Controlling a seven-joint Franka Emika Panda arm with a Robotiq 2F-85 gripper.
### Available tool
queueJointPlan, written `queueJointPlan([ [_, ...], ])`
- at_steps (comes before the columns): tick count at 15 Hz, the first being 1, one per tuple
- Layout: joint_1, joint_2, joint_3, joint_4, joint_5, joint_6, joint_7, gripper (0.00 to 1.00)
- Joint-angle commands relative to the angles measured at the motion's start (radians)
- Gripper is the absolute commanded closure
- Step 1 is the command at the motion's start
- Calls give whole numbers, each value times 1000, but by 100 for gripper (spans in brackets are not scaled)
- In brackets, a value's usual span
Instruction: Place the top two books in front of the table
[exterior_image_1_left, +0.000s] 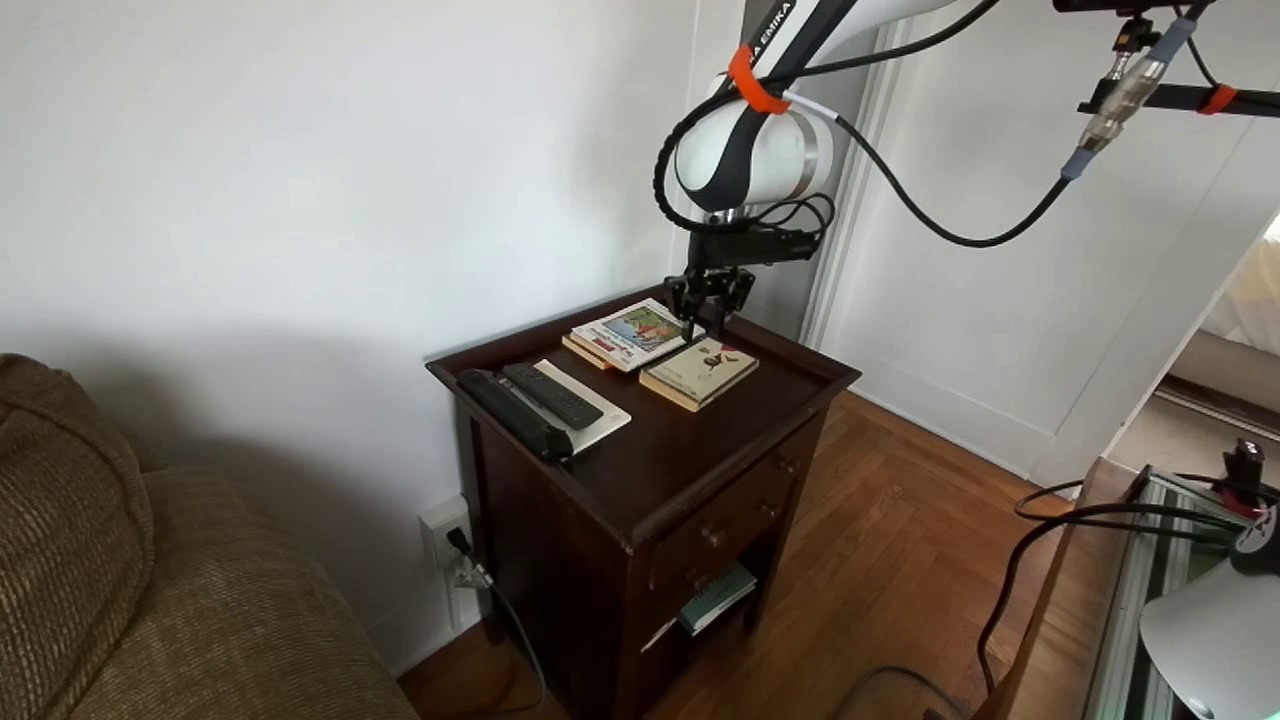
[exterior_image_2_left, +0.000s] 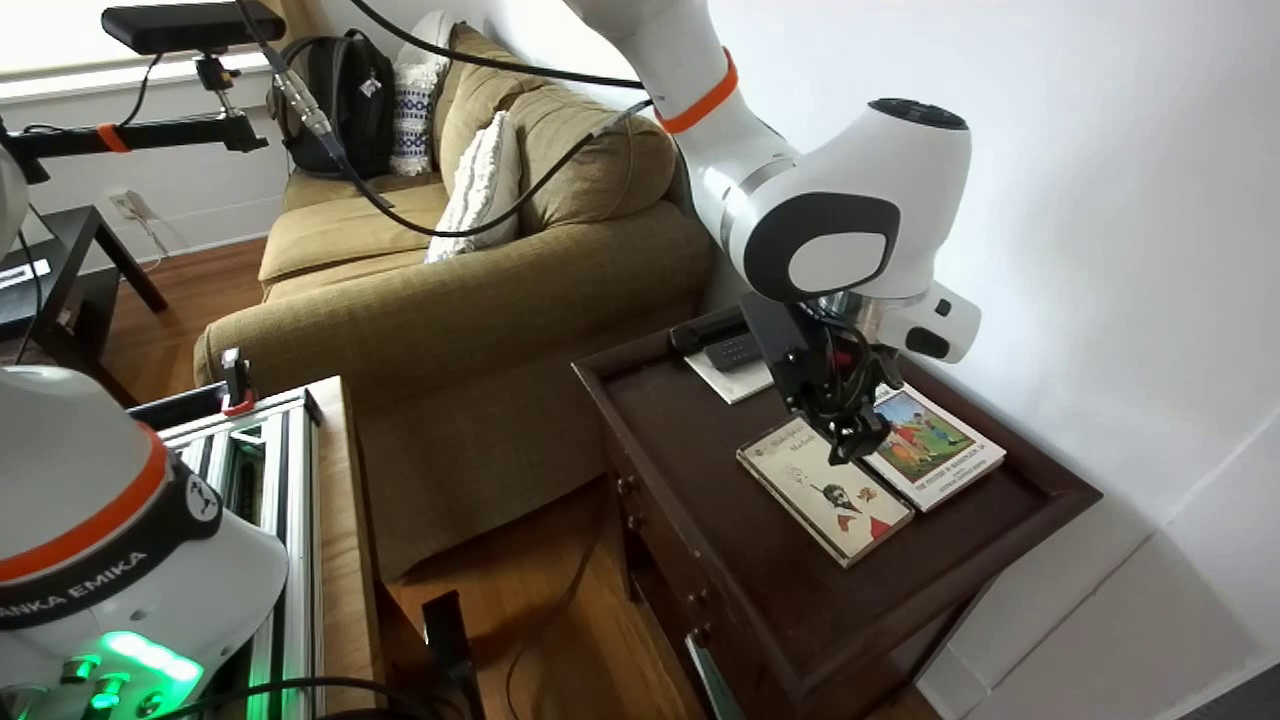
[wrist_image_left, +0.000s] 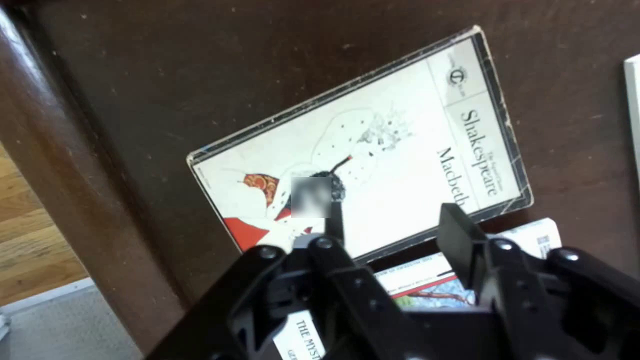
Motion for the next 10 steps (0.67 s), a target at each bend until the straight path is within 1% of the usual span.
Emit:
queueJointPlan([
  [1, -52, 6, 60, -41, 69, 84, -75, 16],
  [2, -66, 13, 76, -44, 84, 93, -94, 24],
  [3, -74, 20, 85, -48, 92, 107, -111, 51],
  [4, -81, 28, 92, -53, 96, 127, -125, 50],
  [5, -87, 34, 97, -54, 99, 136, -136, 51],
  [6, -93, 40, 102, -57, 99, 153, -149, 59],
  [7, -98, 43, 106, -61, 98, 168, -159, 69],
  [9, -109, 52, 115, -66, 93, 201, -177, 83],
  [10, -118, 57, 125, -68, 95, 218, -188, 92],
])
